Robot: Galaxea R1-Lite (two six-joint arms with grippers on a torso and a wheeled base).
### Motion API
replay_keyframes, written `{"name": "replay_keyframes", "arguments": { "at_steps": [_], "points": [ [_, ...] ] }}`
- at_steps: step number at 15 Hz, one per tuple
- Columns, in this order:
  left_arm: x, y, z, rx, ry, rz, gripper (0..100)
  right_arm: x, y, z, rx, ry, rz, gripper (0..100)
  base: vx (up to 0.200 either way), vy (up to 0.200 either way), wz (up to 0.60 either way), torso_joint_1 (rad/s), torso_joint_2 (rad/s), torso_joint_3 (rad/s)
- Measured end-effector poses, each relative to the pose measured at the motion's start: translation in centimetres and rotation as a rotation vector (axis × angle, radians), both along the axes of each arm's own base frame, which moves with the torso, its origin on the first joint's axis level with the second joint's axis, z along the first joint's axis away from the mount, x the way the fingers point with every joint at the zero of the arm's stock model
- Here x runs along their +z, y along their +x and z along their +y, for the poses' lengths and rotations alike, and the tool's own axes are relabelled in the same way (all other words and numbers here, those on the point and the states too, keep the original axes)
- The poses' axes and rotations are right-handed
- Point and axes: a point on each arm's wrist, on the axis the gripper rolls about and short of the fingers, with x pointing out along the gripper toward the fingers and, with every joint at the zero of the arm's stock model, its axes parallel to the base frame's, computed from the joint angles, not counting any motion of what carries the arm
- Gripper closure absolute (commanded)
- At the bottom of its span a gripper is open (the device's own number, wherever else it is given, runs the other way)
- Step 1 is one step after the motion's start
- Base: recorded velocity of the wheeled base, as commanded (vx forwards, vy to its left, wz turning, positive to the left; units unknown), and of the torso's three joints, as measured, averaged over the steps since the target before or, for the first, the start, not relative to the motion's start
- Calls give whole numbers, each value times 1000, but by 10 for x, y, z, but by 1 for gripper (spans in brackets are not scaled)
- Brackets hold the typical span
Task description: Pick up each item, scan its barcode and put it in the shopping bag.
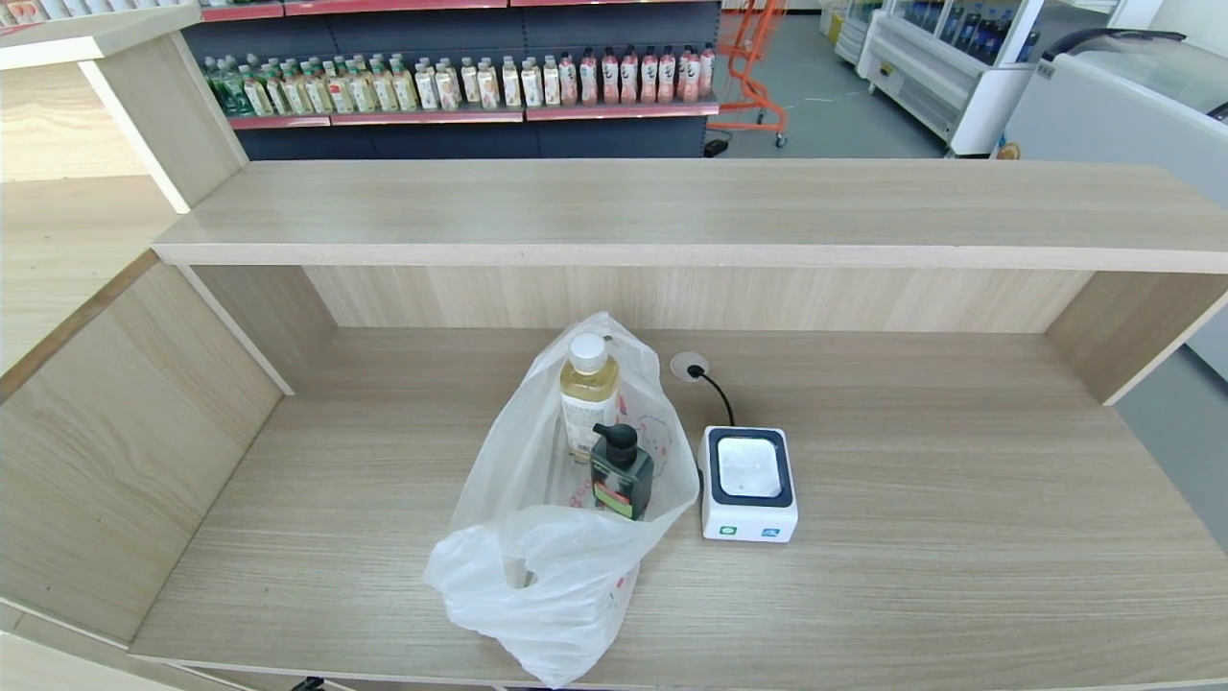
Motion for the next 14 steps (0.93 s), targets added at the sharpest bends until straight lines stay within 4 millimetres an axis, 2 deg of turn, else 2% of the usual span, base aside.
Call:
{"name": "replay_keyframes", "arguments": {
  "at_steps": [3, 4, 14],
  "points": [
    [0, 0, 0, 0, 0, 0, 0, -5, -5, 0, -4, 0, -57, 0, 0, 0, 0, 0, 0, 0],
    [0, 0, 0, 0, 0, 0, 0, -6, -6, 0, -4, 2, -67, 100, 0, 0, 0, 0, 0, 0],
    [0, 0, 0, 0, -1, 0, 0, -6, -7, 0, -4, 1, -82, 100, 0, 0, 0, 0, 0, 0]
  ]
}}
